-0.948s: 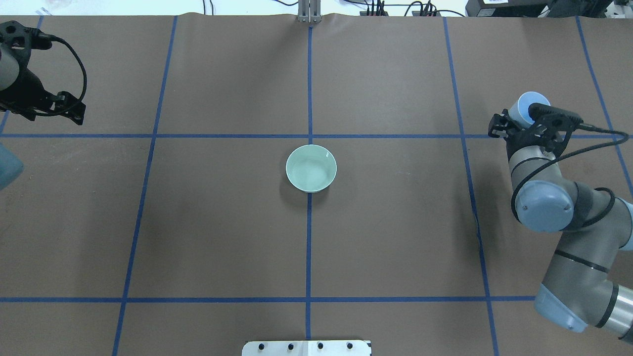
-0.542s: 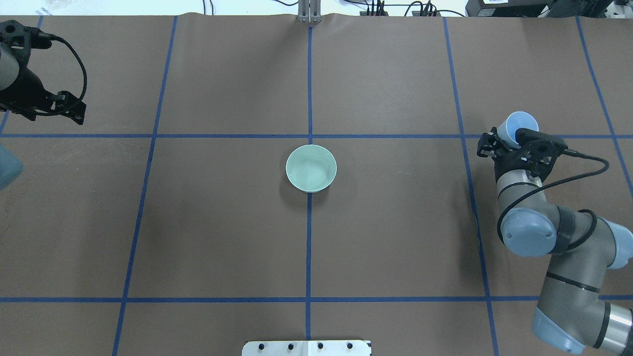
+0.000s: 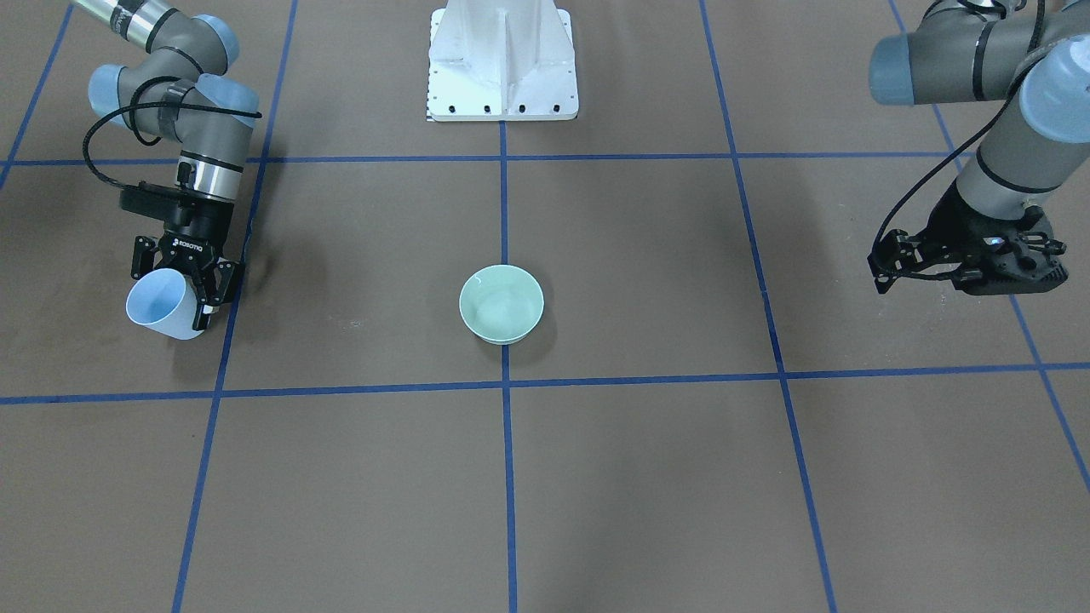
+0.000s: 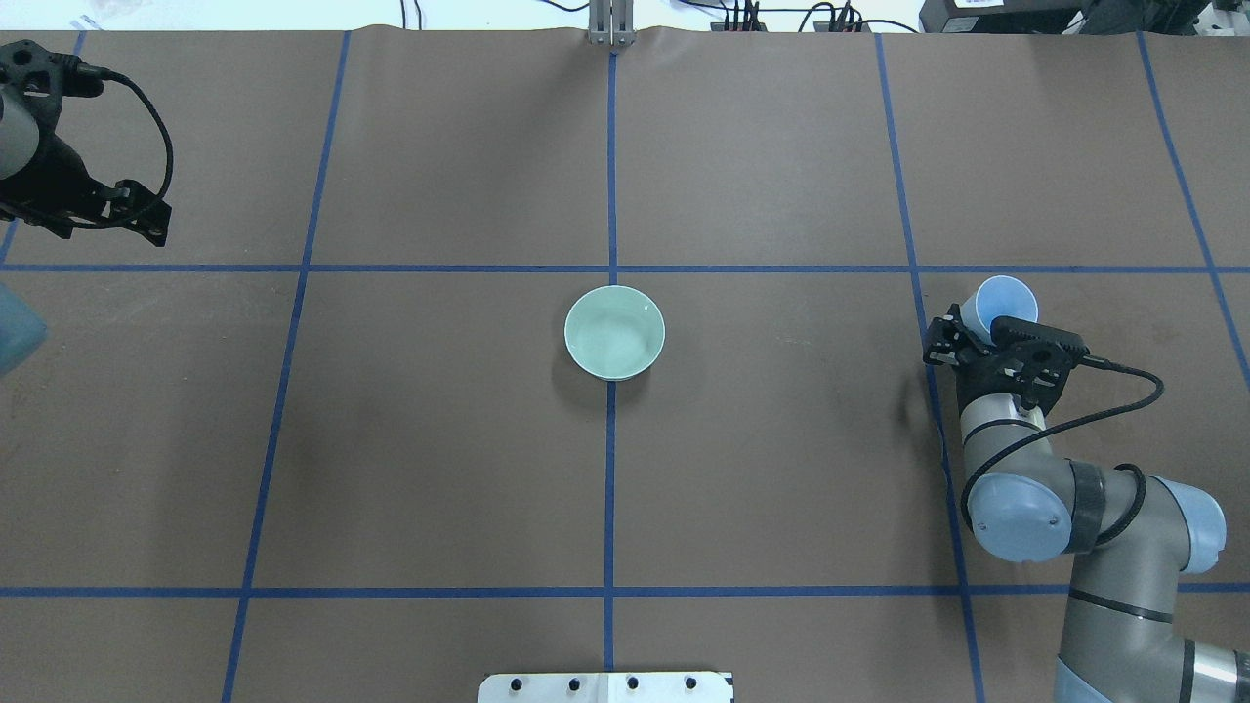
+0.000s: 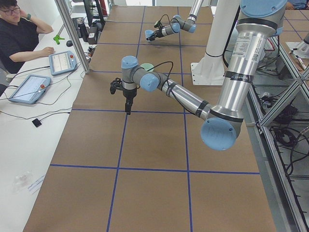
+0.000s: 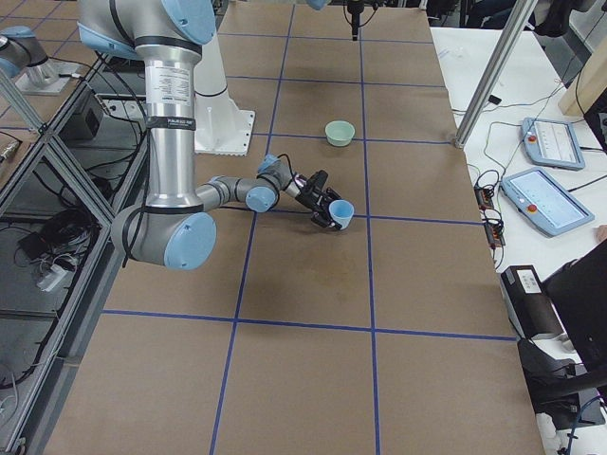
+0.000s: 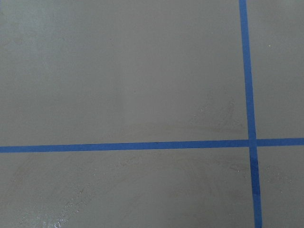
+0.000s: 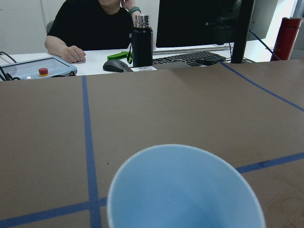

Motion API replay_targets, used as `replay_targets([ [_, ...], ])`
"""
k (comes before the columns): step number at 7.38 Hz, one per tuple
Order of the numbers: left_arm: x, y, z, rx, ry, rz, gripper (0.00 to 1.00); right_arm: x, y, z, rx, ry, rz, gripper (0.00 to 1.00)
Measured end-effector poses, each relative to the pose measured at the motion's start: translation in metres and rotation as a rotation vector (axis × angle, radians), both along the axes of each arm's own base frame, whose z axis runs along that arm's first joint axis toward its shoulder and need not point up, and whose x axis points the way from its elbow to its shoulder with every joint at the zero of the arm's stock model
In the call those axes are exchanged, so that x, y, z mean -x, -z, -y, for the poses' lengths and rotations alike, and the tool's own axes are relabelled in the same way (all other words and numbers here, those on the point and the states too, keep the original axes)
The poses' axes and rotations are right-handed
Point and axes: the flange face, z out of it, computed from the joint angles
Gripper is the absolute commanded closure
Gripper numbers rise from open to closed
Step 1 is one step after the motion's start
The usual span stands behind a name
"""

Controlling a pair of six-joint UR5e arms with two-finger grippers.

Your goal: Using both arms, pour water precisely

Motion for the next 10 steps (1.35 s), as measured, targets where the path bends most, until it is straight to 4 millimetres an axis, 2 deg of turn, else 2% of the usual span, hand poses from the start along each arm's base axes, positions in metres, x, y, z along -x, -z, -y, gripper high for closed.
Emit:
replay_targets([
  [1, 0.000, 0.000, 0.000, 0.000, 0.001, 0.000, 0.00, -0.002, -0.004, -0.003, -0.006, -0.001, -0.010, 0.01],
  [3, 0.000, 0.001, 0.000, -0.001, 0.001, -0.001, 0.00, -0.004, -0.005, -0.004, -0.017, -0.004, -0.023, 0.00],
  [6, 0.000, 0.002, -0.001, -0.002, 0.001, -0.002, 0.00, -0.007, 0.005, -0.005, -0.028, -0.003, -0.011, 0.00],
  [10, 0.002, 0.006, -0.002, -0.010, 0.003, -0.007, 0.00, -0.031, 0.025, -0.037, -0.049, 0.038, 0.016, 0.00],
])
